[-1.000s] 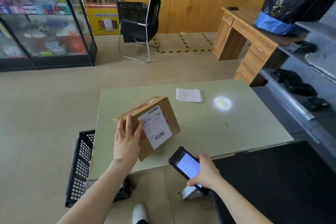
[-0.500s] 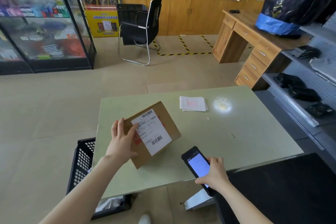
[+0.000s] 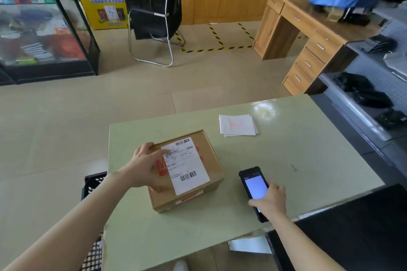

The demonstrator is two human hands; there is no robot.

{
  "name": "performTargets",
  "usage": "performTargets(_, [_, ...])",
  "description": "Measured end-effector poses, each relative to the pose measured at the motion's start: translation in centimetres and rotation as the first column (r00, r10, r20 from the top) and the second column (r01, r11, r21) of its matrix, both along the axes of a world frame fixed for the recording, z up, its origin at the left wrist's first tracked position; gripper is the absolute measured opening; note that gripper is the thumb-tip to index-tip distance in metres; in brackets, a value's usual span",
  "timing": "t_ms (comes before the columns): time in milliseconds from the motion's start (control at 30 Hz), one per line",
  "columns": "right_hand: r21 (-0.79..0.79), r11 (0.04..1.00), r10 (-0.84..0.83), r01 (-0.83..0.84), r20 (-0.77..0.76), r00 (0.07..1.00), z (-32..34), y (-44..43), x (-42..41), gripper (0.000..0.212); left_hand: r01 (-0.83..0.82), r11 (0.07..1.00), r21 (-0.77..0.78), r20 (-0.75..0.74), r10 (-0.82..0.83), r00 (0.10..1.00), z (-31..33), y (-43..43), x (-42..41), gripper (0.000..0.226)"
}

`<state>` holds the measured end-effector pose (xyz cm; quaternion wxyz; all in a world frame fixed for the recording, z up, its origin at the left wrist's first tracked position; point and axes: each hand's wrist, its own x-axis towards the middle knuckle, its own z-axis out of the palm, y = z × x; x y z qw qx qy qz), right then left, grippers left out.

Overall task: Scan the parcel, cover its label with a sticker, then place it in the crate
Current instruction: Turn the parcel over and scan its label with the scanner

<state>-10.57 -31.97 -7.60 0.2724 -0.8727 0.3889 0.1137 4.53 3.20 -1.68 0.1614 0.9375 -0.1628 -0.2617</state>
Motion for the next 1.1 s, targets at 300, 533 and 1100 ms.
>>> performTargets(300, [-0.062,0.997,-0.055,0.051,-0.075,0.996,-3.0,0.6,1.3,0.078,0.03,0.995,-0.097,-0.083,-0.038,0.996,-0.5,0.7,1.6,0.118])
performTargets(533, [-0.158,0.987,-0.012,-0.009,-0.136,0.991,-3.6,0.7,1.7,0.082,0.08,0.987,-0.139,-0.107,-0.095,0.99,-0.7,-0.6,3.1,0.117])
performTargets(1100, [0.035,0.999,-0.033,0.03,0.097,0.995,-0.3,-3.3,5.7,0.048,0.005,0.988,-0.154,0.03,0.0,1.0,-0.6,-5.4,4.0,0.081])
